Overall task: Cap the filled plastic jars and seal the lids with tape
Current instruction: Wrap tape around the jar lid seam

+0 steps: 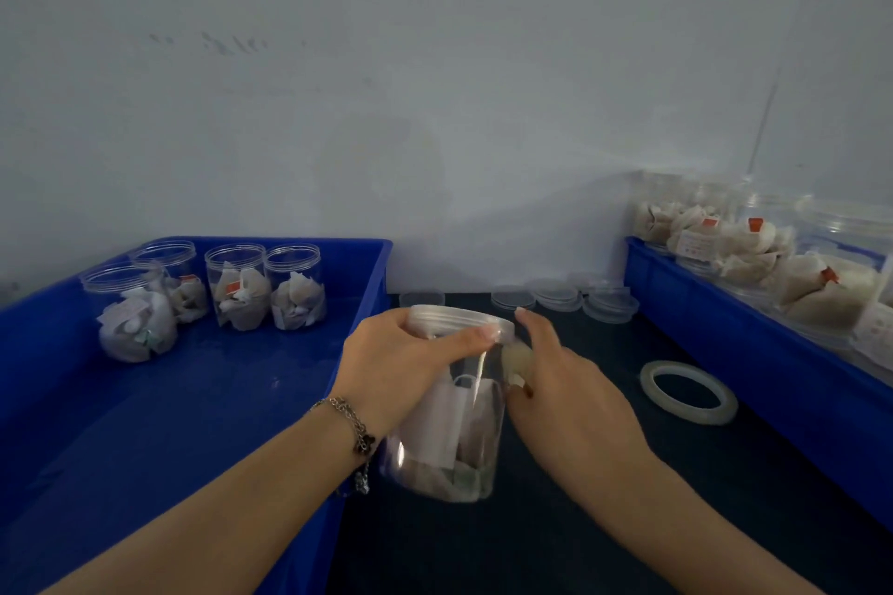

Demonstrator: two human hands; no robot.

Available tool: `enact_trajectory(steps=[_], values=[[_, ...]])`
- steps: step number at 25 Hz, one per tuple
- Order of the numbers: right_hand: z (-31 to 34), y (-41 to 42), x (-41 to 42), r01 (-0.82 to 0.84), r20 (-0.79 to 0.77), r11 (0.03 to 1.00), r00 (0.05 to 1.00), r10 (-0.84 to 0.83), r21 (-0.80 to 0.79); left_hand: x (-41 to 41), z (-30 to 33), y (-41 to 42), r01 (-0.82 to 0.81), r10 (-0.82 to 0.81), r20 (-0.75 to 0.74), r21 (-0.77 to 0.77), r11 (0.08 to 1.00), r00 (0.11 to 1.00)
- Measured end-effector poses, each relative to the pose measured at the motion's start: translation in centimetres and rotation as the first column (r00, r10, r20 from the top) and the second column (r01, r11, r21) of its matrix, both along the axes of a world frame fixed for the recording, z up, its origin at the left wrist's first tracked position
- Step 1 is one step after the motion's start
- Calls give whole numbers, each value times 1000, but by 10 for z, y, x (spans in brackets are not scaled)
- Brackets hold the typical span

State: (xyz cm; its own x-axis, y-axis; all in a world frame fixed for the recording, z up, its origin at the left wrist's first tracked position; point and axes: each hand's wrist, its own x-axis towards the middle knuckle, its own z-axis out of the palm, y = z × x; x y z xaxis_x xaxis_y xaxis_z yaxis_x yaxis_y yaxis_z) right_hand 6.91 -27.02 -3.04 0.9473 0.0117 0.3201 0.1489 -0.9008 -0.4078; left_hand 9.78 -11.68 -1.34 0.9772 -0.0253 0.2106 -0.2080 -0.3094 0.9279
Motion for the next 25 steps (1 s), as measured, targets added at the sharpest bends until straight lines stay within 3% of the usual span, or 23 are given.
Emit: enact_trajectory(steps=[1, 2, 3, 4, 6, 7, 11, 13, 15, 18, 20, 25], values=[[3, -4, 0, -23, -78, 974, 996, 42, 224, -1, 2, 2, 6, -6, -22, -30, 1000, 1000], [7, -7, -1, -25, -167, 876, 979, 120, 482, -2, 4, 4, 22, -24, -42, -62, 998, 999], [10, -8, -4, -11, -236, 711, 940, 247, 704, -2, 7, 5, 46, -51, -54, -92, 995, 997], [13, -10, -7, 10, -266, 561, 888, 376, 828, -2, 8, 6, 71, -78, -56, -111, 991, 995], [14, -15, -13, -17, -241, 434, 813, 530, 901, -3, 9, 6, 94, -101, -60, -113, 989, 993], [14, -19, -15, -45, -232, 448, 806, 544, 893, -4, 9, 6, 88, -94, -65, -94, 992, 993], [18, -36, -15, -133, -247, 713, 881, 403, 689, -8, 13, 5, -8, 10, -44, 45, 999, 999], [24, -45, -15, -164, -231, 772, 898, 375, 614, -7, 15, 4, -58, 59, -15, 80, 995, 998], [30, -53, -16, -218, -188, 825, 914, 360, 522, -8, 19, 5, -98, 98, 7, 79, 992, 995], [36, -70, -16, -216, -89, 948, 966, 242, 233, -7, 24, 14, -143, 142, 26, 9, 990, 989], [36, -81, -16, -179, -15, 975, 983, 183, 135, -5, 27, 19, -133, 134, 10, -69, 989, 991], [22, -88, -11, -142, 103, 990, 985, 140, 15, -12, 28, 14, 71, -92, -79, -240, 968, 993]])
